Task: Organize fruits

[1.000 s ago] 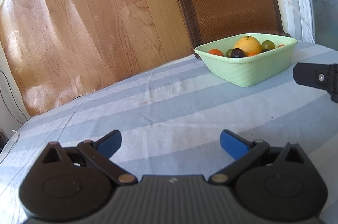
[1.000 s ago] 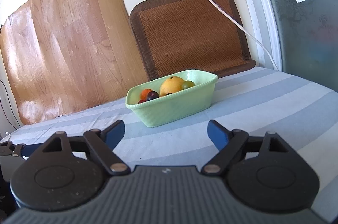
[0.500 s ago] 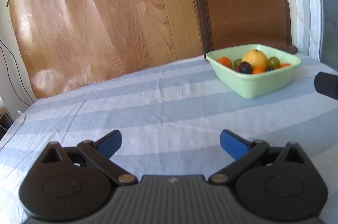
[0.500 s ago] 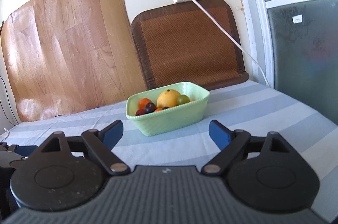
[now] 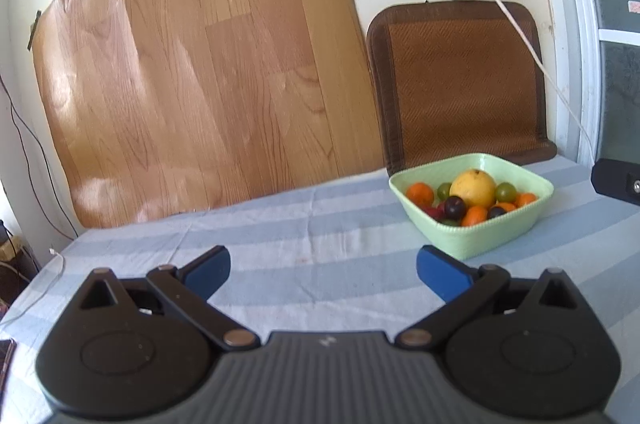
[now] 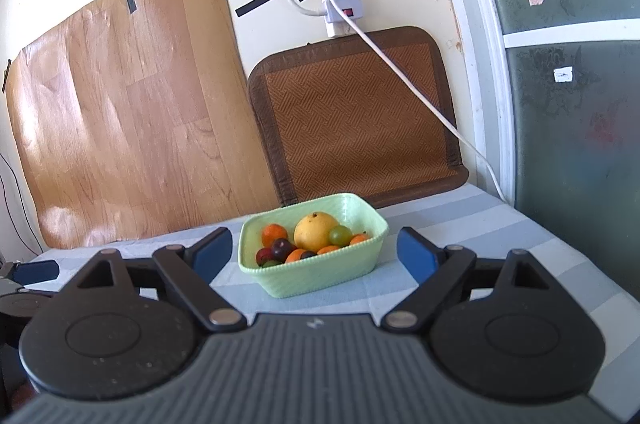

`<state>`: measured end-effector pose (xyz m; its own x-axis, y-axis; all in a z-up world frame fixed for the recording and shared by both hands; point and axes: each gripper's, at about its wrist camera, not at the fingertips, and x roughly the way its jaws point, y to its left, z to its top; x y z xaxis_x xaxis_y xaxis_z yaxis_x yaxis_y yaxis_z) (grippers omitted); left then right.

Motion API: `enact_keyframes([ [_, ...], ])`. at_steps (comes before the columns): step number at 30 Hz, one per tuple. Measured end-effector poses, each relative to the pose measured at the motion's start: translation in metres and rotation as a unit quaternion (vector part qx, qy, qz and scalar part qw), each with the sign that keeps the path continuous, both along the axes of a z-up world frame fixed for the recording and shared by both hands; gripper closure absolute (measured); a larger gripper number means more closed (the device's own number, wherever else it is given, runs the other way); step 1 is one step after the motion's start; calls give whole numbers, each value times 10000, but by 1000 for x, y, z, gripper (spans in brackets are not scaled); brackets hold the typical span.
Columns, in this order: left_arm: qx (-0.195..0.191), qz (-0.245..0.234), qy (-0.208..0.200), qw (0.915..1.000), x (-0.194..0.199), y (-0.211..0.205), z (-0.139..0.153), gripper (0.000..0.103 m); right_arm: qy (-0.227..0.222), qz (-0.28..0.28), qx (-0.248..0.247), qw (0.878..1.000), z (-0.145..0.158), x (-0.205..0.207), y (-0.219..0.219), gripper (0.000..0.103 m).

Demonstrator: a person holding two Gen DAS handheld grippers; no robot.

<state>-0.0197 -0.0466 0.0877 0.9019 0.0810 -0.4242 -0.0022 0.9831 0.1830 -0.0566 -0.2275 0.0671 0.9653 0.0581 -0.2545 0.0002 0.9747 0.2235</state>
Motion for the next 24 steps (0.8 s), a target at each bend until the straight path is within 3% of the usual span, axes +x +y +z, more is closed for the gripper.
enact_keyframes([
  [24, -64, -55, -313, 9995, -20, -9, 20, 0, -367, 71, 69, 9993, 12, -17, -1, 11],
])
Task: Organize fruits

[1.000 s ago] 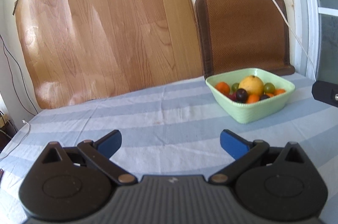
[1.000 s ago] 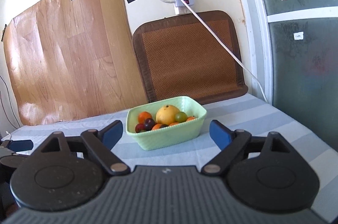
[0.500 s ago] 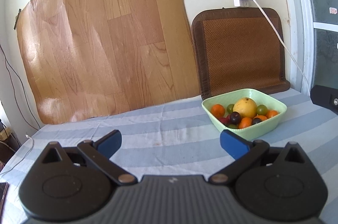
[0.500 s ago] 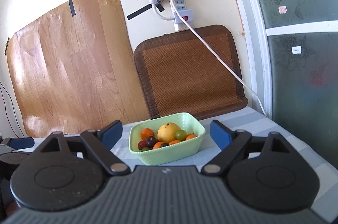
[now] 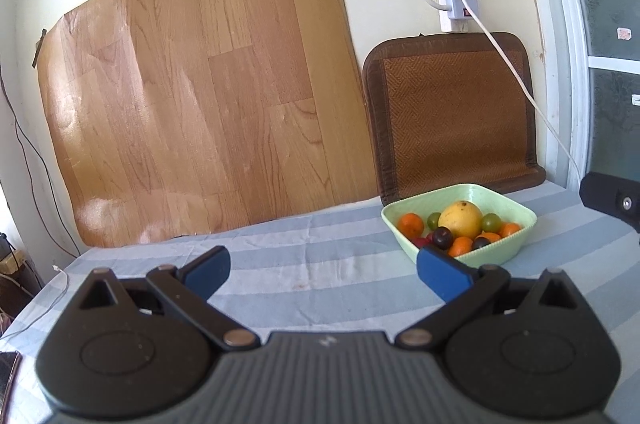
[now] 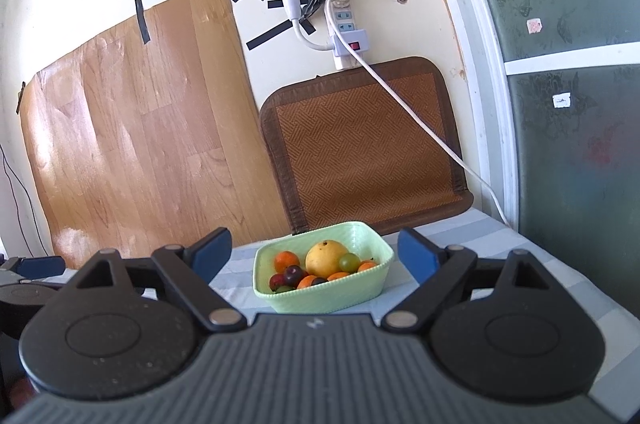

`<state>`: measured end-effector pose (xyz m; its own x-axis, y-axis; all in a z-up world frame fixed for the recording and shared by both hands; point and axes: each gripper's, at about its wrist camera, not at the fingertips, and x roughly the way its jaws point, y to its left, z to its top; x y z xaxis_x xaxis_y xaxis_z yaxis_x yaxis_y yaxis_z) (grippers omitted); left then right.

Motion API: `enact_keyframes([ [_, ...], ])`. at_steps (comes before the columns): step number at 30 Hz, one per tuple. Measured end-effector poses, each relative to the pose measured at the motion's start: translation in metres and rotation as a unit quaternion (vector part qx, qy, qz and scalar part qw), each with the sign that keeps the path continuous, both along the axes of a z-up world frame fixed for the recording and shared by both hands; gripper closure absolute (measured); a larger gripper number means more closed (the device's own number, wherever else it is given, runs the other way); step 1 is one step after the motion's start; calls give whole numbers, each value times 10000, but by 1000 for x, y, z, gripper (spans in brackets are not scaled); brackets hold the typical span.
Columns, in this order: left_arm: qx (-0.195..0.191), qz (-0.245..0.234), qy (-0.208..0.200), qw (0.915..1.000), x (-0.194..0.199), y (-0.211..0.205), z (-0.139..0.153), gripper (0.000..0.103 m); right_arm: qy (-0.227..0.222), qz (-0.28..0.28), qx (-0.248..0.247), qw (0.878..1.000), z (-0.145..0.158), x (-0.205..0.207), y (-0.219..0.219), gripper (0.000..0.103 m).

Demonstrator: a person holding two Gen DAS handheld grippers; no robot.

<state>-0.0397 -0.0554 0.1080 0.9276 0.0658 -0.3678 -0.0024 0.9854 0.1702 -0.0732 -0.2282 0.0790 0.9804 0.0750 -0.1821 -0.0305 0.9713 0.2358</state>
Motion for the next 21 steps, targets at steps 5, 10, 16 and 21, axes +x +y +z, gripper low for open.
enact_keyframes([
  [5, 10, -39, 18, 10000, -2, -3, -1, 0, -56, -20, -53, 10000, 0, -3, 1, 11],
  [10, 114, -72, 34, 9999, -2, -7, -3, 0, -50, -34, -24, 10000, -2, -3, -1, 11],
  [16, 199, -155, 56, 9997, -4, -12, -6, 0, -20, -58, 11, 10000, -3, -3, -3, 11],
  [21, 239, -192, 79, 9995, -4, -14, -7, 0, 8, -90, 45, 9999, -6, -3, -5, 11],
])
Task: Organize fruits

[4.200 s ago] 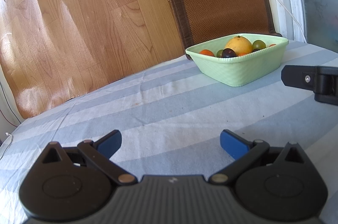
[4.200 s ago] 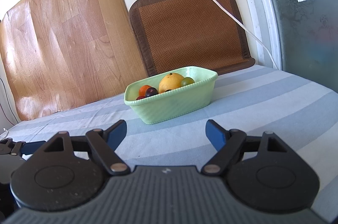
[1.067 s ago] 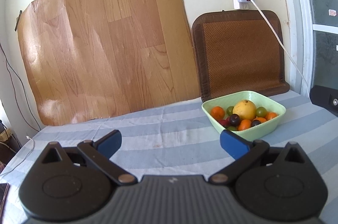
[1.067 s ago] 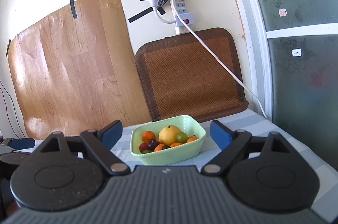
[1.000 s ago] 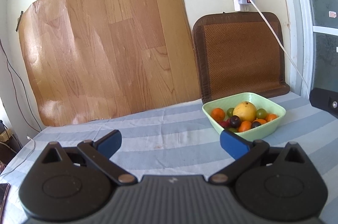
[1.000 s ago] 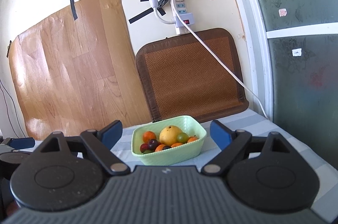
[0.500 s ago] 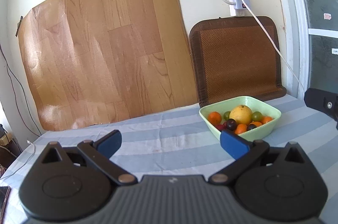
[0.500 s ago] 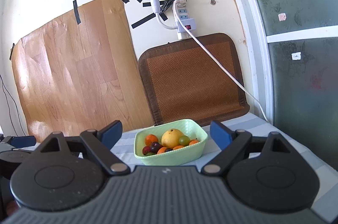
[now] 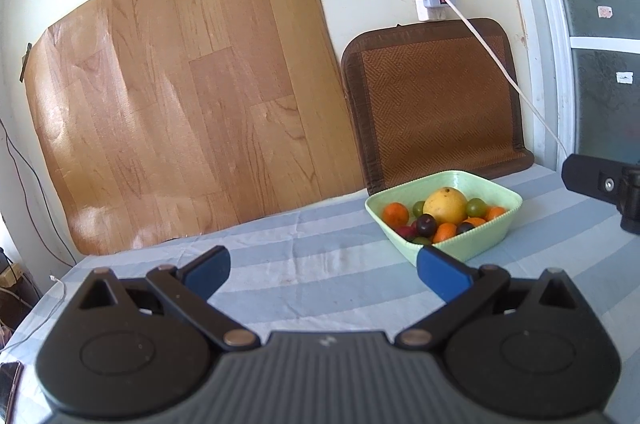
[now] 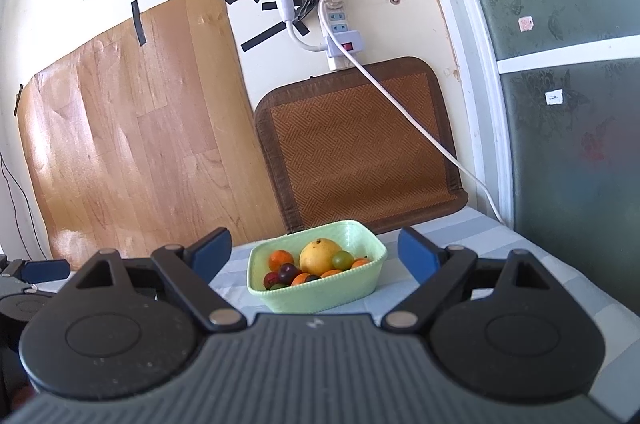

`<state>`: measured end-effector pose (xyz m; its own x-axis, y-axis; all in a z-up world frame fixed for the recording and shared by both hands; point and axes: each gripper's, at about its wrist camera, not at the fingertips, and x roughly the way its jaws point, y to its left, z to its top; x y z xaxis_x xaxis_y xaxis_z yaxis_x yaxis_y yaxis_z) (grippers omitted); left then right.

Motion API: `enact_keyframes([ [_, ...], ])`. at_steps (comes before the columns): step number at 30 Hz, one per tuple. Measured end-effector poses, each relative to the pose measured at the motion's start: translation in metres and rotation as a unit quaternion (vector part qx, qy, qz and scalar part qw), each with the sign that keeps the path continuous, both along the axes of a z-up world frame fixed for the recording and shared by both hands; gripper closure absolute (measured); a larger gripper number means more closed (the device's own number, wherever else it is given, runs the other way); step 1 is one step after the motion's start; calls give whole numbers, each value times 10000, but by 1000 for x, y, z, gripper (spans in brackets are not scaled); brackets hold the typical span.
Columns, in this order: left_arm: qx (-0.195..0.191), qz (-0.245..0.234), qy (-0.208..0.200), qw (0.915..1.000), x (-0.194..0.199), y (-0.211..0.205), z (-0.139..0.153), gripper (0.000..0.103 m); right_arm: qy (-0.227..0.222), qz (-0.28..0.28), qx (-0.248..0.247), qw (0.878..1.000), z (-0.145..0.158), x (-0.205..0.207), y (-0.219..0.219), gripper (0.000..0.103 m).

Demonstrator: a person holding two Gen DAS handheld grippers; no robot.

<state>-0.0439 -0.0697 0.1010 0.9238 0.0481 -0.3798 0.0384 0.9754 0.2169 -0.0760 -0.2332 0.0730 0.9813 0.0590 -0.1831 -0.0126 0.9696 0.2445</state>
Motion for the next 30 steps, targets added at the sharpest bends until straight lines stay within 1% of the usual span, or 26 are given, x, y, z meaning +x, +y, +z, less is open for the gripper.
enact_keyframes([
  [15, 29, -135, 196, 9997, 4, -10, -9, 0, 78, -60, 99, 9999, -7, 1, -5, 11],
  [26, -16, -181, 348, 9992, 8, -11, -14, 0, 138, -74, 117, 9998, -10, 4, -5, 11],
  [30, -105, -283, 489, 9983, 12, -10, -18, 0, 172, -80, 114, 9998, -12, 6, -5, 11],
])
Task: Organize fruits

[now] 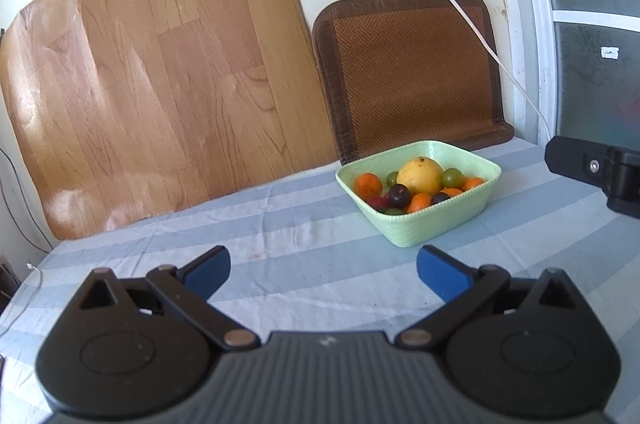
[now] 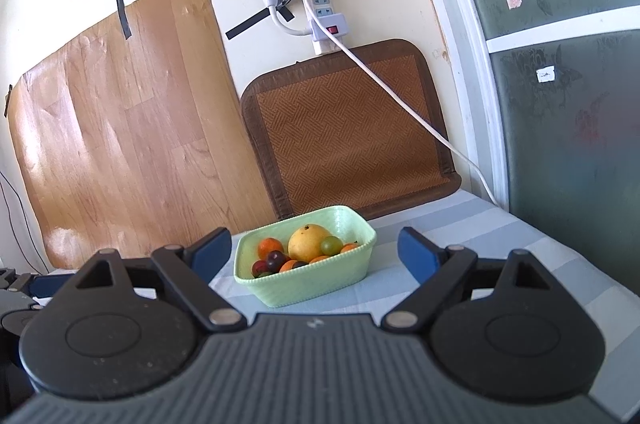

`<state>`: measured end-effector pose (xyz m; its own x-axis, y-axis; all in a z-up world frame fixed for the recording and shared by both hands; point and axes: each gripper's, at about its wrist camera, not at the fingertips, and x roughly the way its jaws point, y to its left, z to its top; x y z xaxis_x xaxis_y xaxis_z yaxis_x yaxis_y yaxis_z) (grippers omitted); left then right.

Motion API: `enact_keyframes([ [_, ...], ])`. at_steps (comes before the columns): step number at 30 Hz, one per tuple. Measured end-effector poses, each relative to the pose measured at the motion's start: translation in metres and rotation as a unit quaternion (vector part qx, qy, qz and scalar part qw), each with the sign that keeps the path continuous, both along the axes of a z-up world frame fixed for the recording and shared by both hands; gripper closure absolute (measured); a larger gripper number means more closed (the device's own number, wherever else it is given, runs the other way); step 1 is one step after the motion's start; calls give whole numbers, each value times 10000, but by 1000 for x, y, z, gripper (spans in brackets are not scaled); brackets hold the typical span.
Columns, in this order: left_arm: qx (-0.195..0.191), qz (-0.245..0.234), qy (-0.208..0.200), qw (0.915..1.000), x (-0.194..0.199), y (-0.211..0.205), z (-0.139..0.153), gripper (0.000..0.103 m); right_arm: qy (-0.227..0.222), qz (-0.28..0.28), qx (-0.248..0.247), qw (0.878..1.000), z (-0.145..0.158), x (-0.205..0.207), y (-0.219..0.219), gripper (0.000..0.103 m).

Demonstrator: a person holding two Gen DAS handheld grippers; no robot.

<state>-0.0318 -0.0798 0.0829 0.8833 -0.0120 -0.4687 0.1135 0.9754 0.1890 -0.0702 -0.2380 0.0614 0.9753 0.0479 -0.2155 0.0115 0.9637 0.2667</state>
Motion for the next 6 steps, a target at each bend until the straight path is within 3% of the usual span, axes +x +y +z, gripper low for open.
enact_keyframes([
  [6, -204, -72, 263, 9994, 9, 6, -9, 0, 51, 19, -16, 10000, -3, 3, 1, 11],
])
